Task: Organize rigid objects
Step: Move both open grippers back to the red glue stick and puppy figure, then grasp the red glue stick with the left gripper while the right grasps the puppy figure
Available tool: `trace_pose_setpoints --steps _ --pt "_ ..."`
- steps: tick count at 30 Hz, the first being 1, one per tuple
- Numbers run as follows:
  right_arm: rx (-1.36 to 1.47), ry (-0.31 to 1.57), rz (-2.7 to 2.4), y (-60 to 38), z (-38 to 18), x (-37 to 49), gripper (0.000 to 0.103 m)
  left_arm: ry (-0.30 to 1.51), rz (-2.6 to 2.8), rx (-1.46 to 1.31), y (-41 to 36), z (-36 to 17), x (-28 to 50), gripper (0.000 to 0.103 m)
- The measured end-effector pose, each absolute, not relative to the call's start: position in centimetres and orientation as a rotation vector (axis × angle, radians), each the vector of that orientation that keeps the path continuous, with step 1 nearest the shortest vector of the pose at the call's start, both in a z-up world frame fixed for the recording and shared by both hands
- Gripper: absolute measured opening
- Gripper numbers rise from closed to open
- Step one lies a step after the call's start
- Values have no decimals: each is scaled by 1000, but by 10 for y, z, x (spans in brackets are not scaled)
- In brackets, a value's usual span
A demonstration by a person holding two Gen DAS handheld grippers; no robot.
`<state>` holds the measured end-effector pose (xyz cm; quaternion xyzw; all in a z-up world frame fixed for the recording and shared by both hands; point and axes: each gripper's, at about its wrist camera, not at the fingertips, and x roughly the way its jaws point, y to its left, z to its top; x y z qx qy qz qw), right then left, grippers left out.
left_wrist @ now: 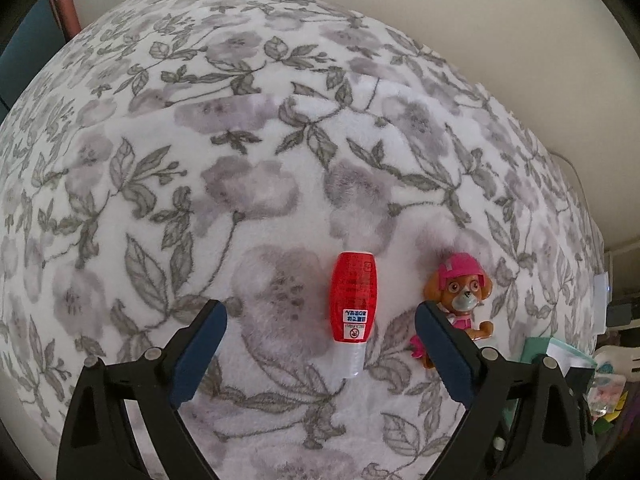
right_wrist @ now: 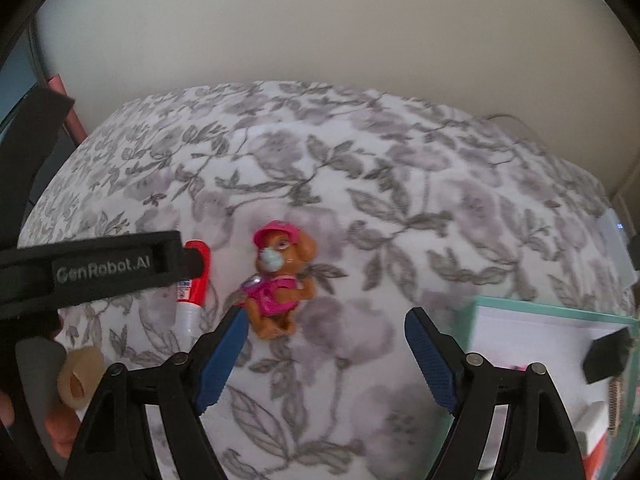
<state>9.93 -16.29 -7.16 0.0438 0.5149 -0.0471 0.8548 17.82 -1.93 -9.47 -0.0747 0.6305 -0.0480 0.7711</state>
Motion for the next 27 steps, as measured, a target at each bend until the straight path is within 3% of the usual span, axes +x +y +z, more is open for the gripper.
trace_pose_setpoints --steps 6,8,14,22,27 --pt "110 1103 -82 -155 -88 114 83 1385 -107 -116 -29 -104 182 90" --pt "115 1109 -74 -152 -92 118 83 1393 -104 -109 -31 -107 184 75" --pt "85 1120 -57 -143 -104 127 82 1421 -109 -100 -36 -117 185 58" --pt "35 1117 -59 -137 -110 128 46 1411 -59 -80 -32 -120 184 24" --pt "42 1117 -60 -139 -109 124 46 1407 -61 -78 -26 -121 184 24"
